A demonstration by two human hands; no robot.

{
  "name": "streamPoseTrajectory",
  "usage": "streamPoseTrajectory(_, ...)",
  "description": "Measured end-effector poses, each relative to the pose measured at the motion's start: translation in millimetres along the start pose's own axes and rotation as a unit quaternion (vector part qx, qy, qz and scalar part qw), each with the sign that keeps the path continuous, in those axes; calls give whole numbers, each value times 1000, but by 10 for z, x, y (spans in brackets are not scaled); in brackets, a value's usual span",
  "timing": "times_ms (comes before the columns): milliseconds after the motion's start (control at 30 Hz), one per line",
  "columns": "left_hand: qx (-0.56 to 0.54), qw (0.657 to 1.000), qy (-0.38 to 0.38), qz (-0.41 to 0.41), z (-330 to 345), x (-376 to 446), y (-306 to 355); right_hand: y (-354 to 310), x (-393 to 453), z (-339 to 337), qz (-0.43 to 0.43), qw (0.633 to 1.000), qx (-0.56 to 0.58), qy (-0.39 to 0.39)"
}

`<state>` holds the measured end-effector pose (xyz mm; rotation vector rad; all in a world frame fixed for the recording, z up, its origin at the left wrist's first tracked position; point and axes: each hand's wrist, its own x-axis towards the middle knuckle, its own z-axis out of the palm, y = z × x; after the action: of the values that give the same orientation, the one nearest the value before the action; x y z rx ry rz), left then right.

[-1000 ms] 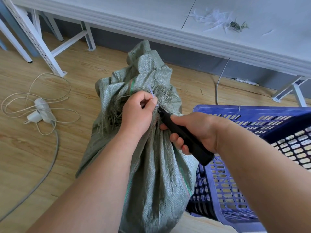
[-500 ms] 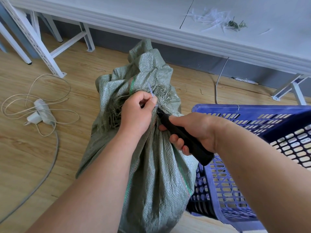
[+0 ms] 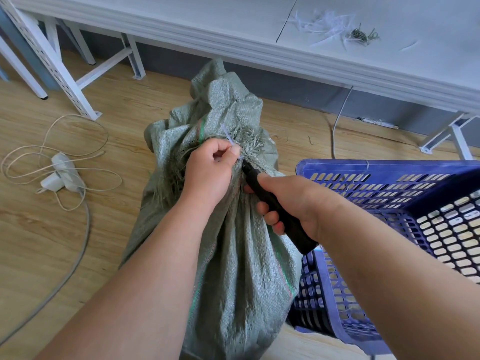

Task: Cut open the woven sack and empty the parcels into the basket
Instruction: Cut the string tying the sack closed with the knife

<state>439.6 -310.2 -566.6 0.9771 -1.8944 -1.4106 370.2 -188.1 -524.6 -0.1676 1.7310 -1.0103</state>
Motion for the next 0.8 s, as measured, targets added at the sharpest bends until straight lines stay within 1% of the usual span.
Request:
streamPoseTrajectory(167, 1, 1000, -9, -9, 16, 4, -13, 32, 74, 41, -25, 998, -24, 47)
streamPoseTrajectory(233, 7, 1000, -10, -7, 8, 7, -24, 53, 82, 46, -37, 997, -35, 57)
streamPoseTrajectory(333, 44, 999, -8, -9, 10, 5, -27, 91, 80, 55, -66, 995, -53, 62)
streamPoseTrajectory(500, 72, 997, 4, -22, 36, 38, -23, 155, 60, 83, -95, 991, -45, 82)
streamPoseTrajectory(567, 78, 996, -6, -29, 25, 51, -29, 154, 78, 77, -92, 991, -42, 84)
streamPoseTrajectory(733, 74, 997, -18, -27, 9, 45, -41, 88, 123, 30, -46, 997, -17, 60)
streamPoseTrajectory(800, 72, 997, -18, -31, 6, 36, -41, 109, 135, 25, -51, 997, -8, 56)
